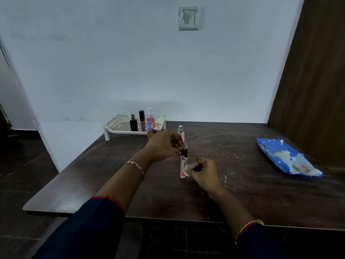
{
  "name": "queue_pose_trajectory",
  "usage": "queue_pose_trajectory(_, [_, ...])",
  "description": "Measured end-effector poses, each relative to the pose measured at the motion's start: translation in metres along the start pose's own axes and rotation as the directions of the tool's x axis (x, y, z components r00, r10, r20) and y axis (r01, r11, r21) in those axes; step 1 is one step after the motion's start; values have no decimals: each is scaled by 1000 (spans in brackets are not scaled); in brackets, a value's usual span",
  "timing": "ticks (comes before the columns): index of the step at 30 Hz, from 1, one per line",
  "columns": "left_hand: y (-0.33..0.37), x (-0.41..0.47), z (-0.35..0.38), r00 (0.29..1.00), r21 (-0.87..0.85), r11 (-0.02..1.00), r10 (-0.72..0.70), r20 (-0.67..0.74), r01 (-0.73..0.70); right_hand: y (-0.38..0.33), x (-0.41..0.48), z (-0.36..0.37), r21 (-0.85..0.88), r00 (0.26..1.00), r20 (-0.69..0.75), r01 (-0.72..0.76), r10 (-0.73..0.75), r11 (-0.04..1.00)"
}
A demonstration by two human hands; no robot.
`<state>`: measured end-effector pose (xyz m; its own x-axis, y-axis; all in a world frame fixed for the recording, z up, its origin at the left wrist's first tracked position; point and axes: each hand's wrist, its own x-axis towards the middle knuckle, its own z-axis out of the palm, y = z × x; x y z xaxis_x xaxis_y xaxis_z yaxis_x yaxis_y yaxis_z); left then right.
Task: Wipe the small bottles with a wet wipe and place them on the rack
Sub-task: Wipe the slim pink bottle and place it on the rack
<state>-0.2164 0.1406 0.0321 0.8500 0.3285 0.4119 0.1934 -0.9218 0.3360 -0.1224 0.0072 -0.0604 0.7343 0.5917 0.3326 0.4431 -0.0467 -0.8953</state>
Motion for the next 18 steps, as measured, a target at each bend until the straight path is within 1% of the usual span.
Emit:
queue_pose_trajectory(2, [2,3,0,1000,31,999,17,-6,-16,-10,7,-6,-28,999,32,23,-22,999])
queue_pose_trajectory(3, [3,4,0,1000,46,999,22,-8,-21,-16,10,-10,5,999,14,43,-43,999])
queue_pose_trajectory(6, [5,6,0,999,78,996,34,-12,-33,-27,15,-11,189,993,-87,95,-80,977])
queue_pose_trajectory(8, [5,6,0,999,90,995,40,-12,-39,-24,14,-5,217,990,-109,108,-86,970])
queue_pose_trajectory(11, [-1,6,-1,1000,73,997,23,-5,-23,-8,7,3,116,995,-90,58,-48,992])
queue_pose_trajectory(13, [-7,5,-3,1000,58,998,-20,23,18,1,5,4,-36,998,-52,38,-40,999])
queue_pose_trajectory(15, [-14,4,-6,995,80,995,-72,64,67,3,5,4,-179,999,-38,30,-37,983])
queue_pose_trajectory(16, [-17,3,-7,992,93,991,-99,83,91,2,6,4,-208,999,-29,26,-33,978])
queue_pose_trajectory(18, [-25,-2,-8,983,88,987,-146,110,137,-3,10,7,-186,1000,-15,22,-26,982])
